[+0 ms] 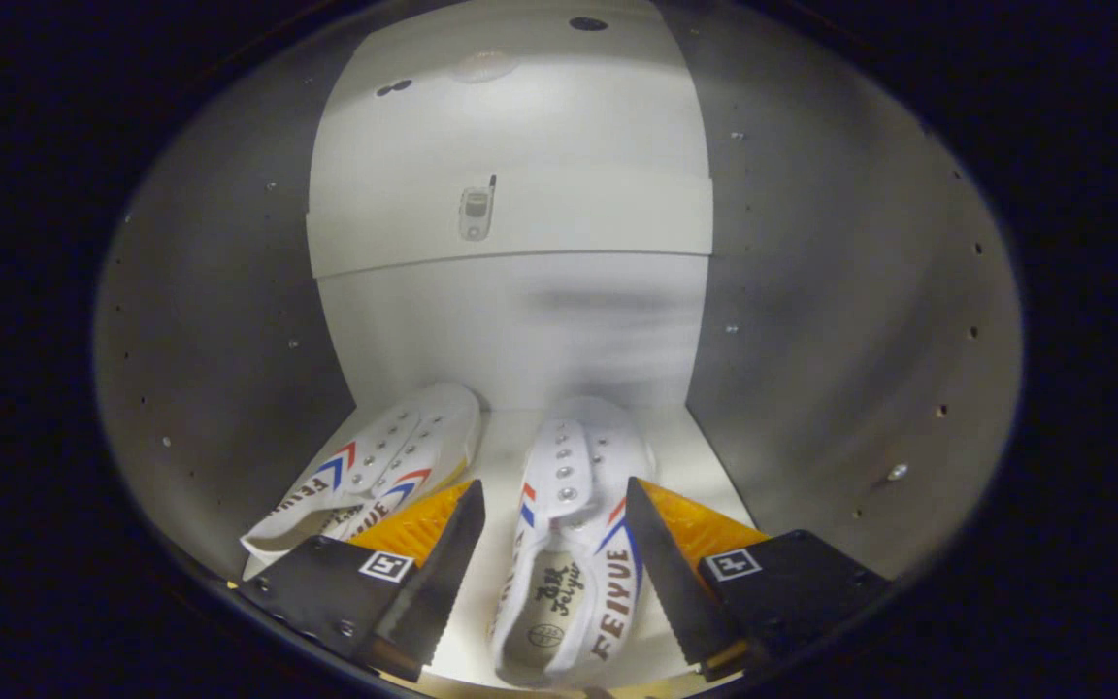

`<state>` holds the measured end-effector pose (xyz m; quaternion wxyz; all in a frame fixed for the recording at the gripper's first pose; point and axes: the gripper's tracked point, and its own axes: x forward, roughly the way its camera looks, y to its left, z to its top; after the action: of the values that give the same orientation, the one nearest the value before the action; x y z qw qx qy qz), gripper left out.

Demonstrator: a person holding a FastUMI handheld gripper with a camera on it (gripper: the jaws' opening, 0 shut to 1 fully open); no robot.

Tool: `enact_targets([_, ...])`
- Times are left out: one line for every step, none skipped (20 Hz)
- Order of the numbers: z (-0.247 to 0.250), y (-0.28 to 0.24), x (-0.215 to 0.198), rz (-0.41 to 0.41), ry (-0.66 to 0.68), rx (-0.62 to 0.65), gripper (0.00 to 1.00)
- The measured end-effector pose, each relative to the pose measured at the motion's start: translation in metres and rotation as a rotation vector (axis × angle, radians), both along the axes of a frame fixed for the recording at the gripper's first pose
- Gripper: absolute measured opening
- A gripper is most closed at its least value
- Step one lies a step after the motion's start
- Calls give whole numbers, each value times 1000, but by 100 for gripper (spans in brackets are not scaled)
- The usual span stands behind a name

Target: Open the shoe cabinet door, grab the shoes and put them into the shoe cabinet, then close the shoe cabinet door.

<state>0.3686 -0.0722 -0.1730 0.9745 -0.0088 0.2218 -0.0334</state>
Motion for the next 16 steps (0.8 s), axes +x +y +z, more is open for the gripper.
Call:
enact_targets([4,0,-4,-2,-6,3,95])
enact_targets([10,1,-10,-3,-21,6,95])
enact_targets([17,3,-16,1,-38,10,95])
enact_targets([24,5,-24,0,-55,11,95])
enact_targets([30,9,-33,2,-67,10,95])
enact_targets([37,13,-44,5,-77,11,95])
enact_targets([45,18,-57,8,-88,12,95])
enact_targets([52,23,-70,12,-99,17,95])
enact_targets([60,29,-86,16,-111,21,95])
enact_targets([68,35,-103,18,-129,29,95])
enact_targets([78,40,-122,18,-149,35,95])
enact_targets([87,45,-141,18,-169,44,95])
enact_targets([95,50,-164,20,-185,55,95])
enact_targets([104,55,-187,20,-200,63,95])
enact_targets([111,58,-212,19,-209,72,95])
enact_targets([118,59,-238,14,-217,80,95])
